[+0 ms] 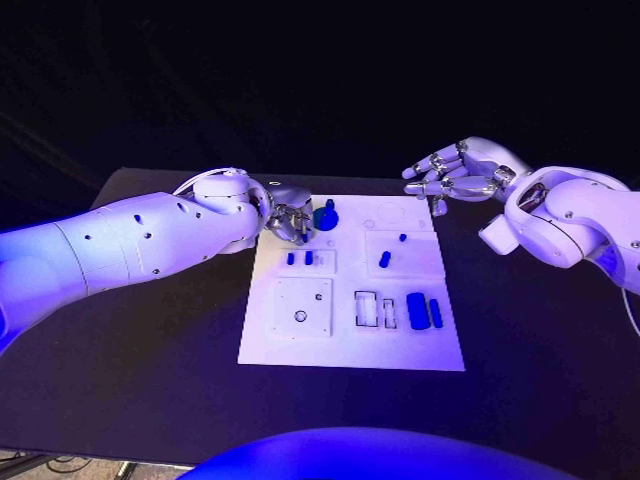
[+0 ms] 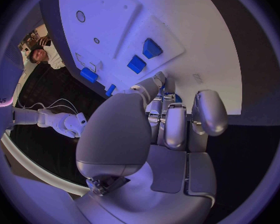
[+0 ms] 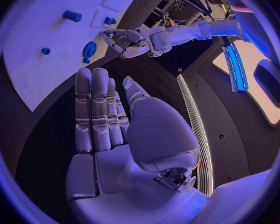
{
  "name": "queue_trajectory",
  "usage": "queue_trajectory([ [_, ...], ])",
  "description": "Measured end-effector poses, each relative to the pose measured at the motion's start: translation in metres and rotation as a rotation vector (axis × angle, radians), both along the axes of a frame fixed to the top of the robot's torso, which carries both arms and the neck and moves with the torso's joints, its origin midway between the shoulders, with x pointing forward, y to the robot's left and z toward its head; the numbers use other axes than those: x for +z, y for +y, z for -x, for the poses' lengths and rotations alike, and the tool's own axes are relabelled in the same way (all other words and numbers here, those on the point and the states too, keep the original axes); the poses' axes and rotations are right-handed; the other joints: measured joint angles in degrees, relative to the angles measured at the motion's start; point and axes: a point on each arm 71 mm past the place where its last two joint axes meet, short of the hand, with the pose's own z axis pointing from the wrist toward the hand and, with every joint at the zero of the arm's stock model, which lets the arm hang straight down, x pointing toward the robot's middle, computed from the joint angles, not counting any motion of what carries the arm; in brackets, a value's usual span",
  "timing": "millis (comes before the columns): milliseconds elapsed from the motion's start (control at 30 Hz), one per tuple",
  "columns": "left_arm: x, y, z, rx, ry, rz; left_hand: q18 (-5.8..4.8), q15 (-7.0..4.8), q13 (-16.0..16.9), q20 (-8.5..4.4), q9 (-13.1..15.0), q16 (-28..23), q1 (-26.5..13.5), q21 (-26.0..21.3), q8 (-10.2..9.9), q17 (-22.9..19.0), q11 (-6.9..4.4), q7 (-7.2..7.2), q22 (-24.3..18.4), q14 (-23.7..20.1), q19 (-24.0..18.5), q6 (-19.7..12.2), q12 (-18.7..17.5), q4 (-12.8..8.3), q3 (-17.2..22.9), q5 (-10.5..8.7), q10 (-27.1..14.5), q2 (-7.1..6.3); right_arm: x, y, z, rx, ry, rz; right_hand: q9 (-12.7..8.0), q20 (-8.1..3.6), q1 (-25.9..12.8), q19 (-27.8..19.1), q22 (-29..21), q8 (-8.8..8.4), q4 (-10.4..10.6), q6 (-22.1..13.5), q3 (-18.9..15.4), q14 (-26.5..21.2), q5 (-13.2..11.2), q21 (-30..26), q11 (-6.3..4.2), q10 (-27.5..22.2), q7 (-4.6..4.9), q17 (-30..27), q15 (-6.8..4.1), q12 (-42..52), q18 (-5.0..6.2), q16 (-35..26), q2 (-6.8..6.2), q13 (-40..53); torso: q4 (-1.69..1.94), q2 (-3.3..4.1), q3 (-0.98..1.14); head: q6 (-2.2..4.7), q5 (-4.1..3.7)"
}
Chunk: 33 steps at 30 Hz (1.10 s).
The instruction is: Assemble the parts on the task board
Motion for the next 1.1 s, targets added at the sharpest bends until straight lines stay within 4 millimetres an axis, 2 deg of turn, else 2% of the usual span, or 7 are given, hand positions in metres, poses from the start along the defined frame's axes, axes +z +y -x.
queue_trajectory([
  [133,-0.002,0.001,0.000,0.004,0.008,-0.009,-0.01,1.06,-0.83,0.64,-1.01,-0.74,-1.51,-1.67,-1.72,-1.12,0.94,0.72,0.00,-0.07,-0.19,-3.98,-1.98,0.25,0.25,0.03,-3.05,-0.87,0.000,0.000,0.000,0.000,0.000,0.000,0.00,0.00,0.00,0.00,0.00,0.00,0.00,0.00,0.00,0.21,0.00,-0.11,0.00,0.00,0.00,0.00,-0.21,0.00,0.00,-0.22,0.00,0.00,-0.03,0.03,0.01,0.00,0.02],
  [333,-0.004,0.004,0.000,0.017,0.018,-0.022,-0.01,2.02,-2.25,1.76,-2.51,-2.15,-2.99,-6.85,-1.84,-3.60,2.28,0.99,0.00,-1.04,-1.33,-8.35,-2.47,0.64,0.65,0.04,-7.37,-2.35,0.000,0.000,0.000,-0.001,0.000,0.000,0.00,0.21,0.00,0.21,-0.15,0.00,0.00,-0.11,0.00,0.21,0.00,-0.26,0.00,0.00,0.10,0.00,-0.21,-0.22,0.00,-0.54,0.00,-0.17,-0.03,0.04,0.02,-0.02,0.02],
  [667,-0.004,0.014,-0.001,0.039,0.017,-0.030,-0.01,2.22,-2.70,1.96,-2.77,-2.15,-3.21,-7.77,-1.83,-4.16,2.53,0.90,0.00,-1.24,-1.53,-8.86,-2.47,0.62,0.66,0.04,-8.02,-2.59,-0.001,-0.005,-0.002,-0.021,-0.009,0.032,0.00,0.41,0.44,0.83,-1.11,0.27,-0.18,-0.13,0.18,0.73,-0.61,-1.78,0.62,-1.26,0.28,0.32,0.31,-4.16,0.00,-2.47,-0.91,-3.74,-0.03,-0.02,0.03,0.06,-0.02],
  [900,-0.001,0.030,-0.001,0.071,0.000,-0.024,0.89,2.24,-3.01,2.34,-2.98,-2.91,-2.47,-9.56,-1.83,-5.22,2.53,0.70,-0.01,-1.68,-1.97,-9.07,-2.46,-0.27,2.38,0.04,-8.02,-2.32,-0.003,-0.013,-0.005,-0.044,-0.046,0.141,0.07,-0.30,4.27,3.50,-0.98,0.90,-3.55,2.54,4.29,3.75,-3.01,-1.29,0.70,-1.33,0.21,0.97,-0.20,-9.97,0.01,-2.87,-1.21,-8.95,-0.01,-0.04,-0.02,0.37,-0.18],
  [967,0.001,0.038,-0.001,0.092,-0.017,-0.006,1.55,2.18,-3.09,2.24,-2.97,-5.15,-1.99,-13.80,-1.32,-8.31,2.53,1.14,-0.01,-3.33,-3.41,-8.62,-2.05,-0.52,3.43,0.04,-8.02,-1.84,-0.004,-0.014,-0.006,-0.044,-0.069,0.199,0.07,-0.63,4.68,3.95,-0.55,0.90,-4.29,3.66,5.73,4.45,-3.01,-0.50,0.31,-0.65,0.06,1.38,-0.51,-11.79,0.00,-2.19,-1.36,-10.50,-0.02,-0.07,-0.01,0.53,-0.21],
  [1067,0.006,0.051,-0.003,0.139,-0.045,0.060,4.01,2.00,-3.31,2.13,-2.77,-13.40,-1.83,-27.21,-0.14,-18.43,2.32,1.74,0.02,-8.42,-7.74,-6.77,-1.18,-0.79,4.77,0.04,-7.33,-1.68,-0.007,-0.014,-0.006,-0.036,-0.117,0.313,0.07,-0.91,4.68,4.22,0.16,0.90,-5.24,5.04,7.68,4.83,-3.34,0.66,-0.11,0.56,-0.69,3.68,-0.51,-13.86,0.00,0.91,-1.36,-12.56,-0.05,-0.10,0.02,1.01,-0.34],
  [1100,0.008,0.054,-0.003,0.157,-0.049,0.093,4.03,1.98,-3.31,2.03,-2.70,-15.58,-1.83,-30.47,0.09,-20.96,2.24,1.84,-0.19,-9.52,-8.76,-6.47,-0.78,-0.92,4.90,0.04,-6.79,-1.68,-0.008,-0.013,-0.006,-0.031,-0.133,0.349,0.07,-1.04,4.66,4.35,0.40,0.83,-5.48,5.42,8.34,4.83,-3.60,1.04,-0.14,0.91,-0.90,4.71,-0.51,-14.45,0.00,2.25,-1.37,-13.20,-0.08,-0.10,0.01,1.23,-0.46],
])
